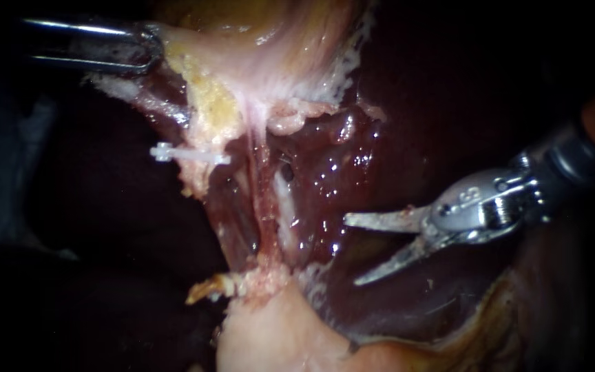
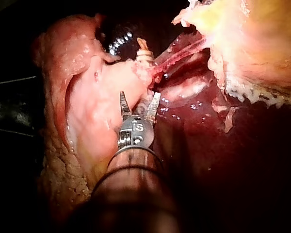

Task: Go back from the cut left tube

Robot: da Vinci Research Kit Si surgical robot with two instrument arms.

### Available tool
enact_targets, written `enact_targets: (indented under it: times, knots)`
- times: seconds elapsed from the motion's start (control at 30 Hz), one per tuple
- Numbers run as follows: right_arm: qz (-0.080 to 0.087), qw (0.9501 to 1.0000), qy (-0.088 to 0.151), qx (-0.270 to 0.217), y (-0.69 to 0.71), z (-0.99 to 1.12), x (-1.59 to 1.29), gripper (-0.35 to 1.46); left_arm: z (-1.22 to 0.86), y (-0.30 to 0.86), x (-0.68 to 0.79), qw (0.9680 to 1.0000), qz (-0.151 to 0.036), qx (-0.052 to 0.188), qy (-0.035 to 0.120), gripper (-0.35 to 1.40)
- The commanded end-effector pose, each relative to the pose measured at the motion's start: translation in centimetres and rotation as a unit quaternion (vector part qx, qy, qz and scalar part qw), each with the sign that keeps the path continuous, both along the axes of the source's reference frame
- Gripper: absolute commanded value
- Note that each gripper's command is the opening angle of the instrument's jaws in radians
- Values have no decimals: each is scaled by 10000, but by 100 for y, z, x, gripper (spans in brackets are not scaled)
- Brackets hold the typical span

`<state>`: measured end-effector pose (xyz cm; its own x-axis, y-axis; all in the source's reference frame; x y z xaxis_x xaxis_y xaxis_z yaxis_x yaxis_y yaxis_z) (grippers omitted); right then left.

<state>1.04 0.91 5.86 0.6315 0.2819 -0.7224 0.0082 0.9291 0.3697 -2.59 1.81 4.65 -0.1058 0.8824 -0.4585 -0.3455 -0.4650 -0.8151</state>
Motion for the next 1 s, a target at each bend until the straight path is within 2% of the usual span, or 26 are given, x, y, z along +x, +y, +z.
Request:
enact_targets:
  times: [0.03,0.27,0.5,0.57,0.63,0.8,1.0]
  knots:
    - [19,10000,-19,-27,2,0,-3,145,0,0,0,10000,-1,0,0,-35]
    - [158,9996,-174,-148,16,-9,-16,145,2,1,0,10000,-12,-5,9,-35]
    - [316,9986,-345,-253,18,-12,-19,145,5,1,-2,10000,-17,-12,14,-35]
    - [301,9988,-334,-219,18,-12,-19,145,7,0,-3,10000,-19,-19,17,-35]
    - [201,9994,-248,-132,18,-12,-20,145,11,-1,-5,10000,-24,-29,23,-35]
    - [199,9994,-246,-132,18,-12,-20,145,26,-6,-15,9999,-70,-83,51,-35]
    - [199,9994,-246,-132,18,-12,-20,145,45,-14,-30,9999,8,-103,94,-35]
